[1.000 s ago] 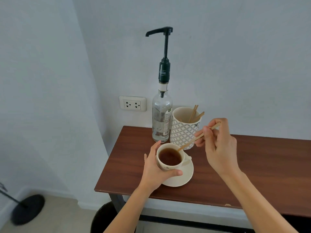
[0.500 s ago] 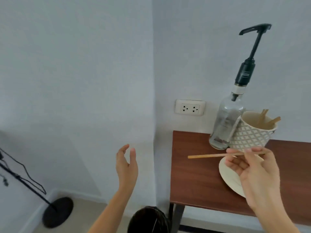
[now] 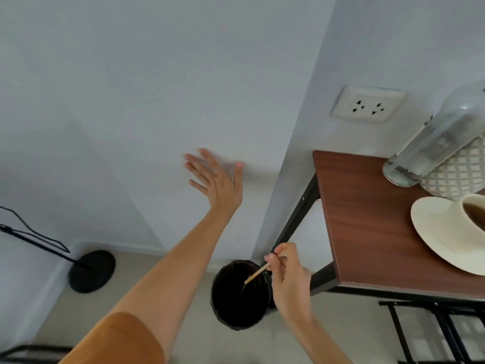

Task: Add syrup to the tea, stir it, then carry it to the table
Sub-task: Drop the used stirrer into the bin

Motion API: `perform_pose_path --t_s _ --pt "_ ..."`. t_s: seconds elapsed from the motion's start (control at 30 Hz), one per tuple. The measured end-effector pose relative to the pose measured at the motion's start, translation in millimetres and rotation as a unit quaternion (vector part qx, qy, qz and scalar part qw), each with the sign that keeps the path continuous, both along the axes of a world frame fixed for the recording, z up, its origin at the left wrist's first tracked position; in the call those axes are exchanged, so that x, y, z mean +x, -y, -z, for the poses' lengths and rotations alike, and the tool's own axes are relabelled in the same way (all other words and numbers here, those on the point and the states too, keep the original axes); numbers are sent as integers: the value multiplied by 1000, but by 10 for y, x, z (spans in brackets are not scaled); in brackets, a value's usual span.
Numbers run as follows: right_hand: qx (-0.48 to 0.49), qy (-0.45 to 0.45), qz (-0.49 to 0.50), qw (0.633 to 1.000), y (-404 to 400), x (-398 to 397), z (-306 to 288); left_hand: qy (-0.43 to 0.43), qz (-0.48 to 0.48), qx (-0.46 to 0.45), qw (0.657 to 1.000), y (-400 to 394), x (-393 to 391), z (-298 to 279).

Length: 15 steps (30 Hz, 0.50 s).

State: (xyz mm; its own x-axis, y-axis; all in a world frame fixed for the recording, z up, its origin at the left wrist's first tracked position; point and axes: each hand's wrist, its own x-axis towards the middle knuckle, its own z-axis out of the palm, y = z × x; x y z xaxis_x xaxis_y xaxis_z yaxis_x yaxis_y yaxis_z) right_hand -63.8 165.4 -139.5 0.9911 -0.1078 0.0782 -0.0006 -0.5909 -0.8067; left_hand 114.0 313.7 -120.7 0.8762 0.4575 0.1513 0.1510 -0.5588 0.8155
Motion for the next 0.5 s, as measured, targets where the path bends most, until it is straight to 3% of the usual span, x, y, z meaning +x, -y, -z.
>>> perform_pose_path --t_s 0.13,0.27,0.5 --pt "-28 -49 9 998 -23 186 565 13 -6 16 1000 28 99 194" --pt "3 -164 38 986 -31 247 845 21 -21 32 999 41 189 306" --pt "19 -98 49 994 -36 114 447 -2 -12 34 999 20 158 266"
